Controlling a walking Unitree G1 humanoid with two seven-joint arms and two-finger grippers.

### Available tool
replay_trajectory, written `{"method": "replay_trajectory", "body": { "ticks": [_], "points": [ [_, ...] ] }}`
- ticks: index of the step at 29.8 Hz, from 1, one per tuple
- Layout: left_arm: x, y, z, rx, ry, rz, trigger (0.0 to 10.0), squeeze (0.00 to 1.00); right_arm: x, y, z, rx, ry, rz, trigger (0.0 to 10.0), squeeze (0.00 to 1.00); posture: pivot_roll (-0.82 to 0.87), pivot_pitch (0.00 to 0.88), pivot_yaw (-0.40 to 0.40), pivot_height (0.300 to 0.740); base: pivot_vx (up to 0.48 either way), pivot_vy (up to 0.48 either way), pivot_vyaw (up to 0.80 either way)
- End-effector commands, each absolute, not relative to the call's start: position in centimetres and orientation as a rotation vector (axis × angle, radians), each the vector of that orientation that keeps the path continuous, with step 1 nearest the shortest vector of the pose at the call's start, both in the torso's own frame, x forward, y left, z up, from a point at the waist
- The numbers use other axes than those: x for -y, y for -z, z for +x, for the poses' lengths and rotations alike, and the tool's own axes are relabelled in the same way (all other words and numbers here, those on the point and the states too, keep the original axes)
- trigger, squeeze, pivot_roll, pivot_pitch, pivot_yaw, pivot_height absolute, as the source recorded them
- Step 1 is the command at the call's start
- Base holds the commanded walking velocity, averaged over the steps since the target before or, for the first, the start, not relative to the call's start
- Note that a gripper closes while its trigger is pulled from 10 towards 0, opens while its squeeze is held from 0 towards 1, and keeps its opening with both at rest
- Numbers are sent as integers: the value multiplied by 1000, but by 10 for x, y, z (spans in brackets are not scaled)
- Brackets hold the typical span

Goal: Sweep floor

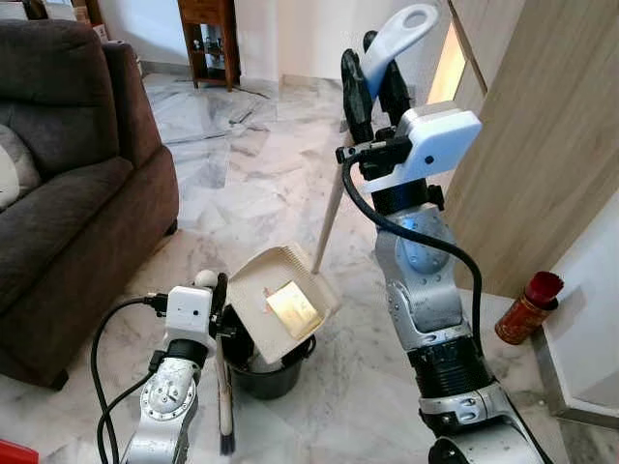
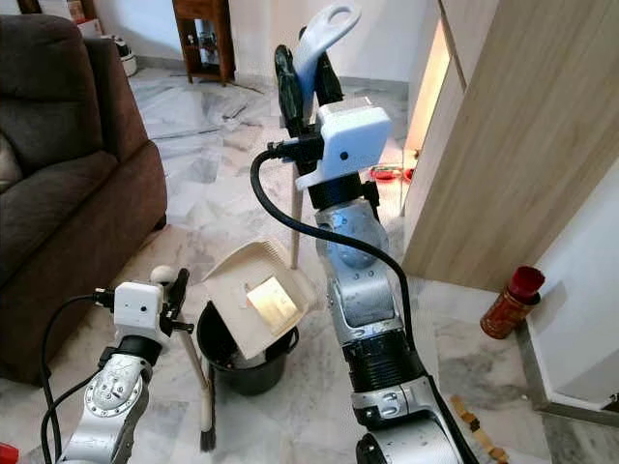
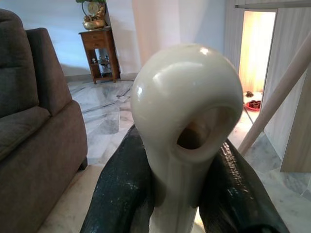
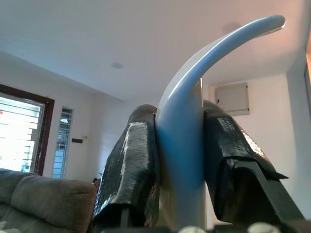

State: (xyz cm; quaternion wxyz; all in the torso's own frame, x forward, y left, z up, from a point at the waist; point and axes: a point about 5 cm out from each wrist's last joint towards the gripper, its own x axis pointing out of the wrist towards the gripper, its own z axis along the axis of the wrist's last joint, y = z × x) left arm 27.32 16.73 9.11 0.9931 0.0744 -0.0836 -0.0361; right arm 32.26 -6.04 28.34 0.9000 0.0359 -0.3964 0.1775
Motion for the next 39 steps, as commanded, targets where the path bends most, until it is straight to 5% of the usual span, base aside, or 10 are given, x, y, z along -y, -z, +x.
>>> {"method": "replay_trajectory", "body": {
  "ticks": [1, 19, 39],
  "points": [
    [-166, -104, 276, 239, 73, 147, 10000, 0, 61, -300, 314, 904, -371, 98, 10000, 0, 25, 0, -25, 740, 0, 0, 0],
    [-167, -105, 276, 247, 66, 148, 10000, 0, 70, -309, 309, 939, -343, 318, 10000, 0, 29, 0, -31, 740, 0, 0, 0],
    [-167, -105, 276, 248, 71, 157, 10000, 0, 49, -314, 287, 1075, -486, 125, 10000, 0, 29, 0, -30, 740, 0, 0, 0]
  ]
}}
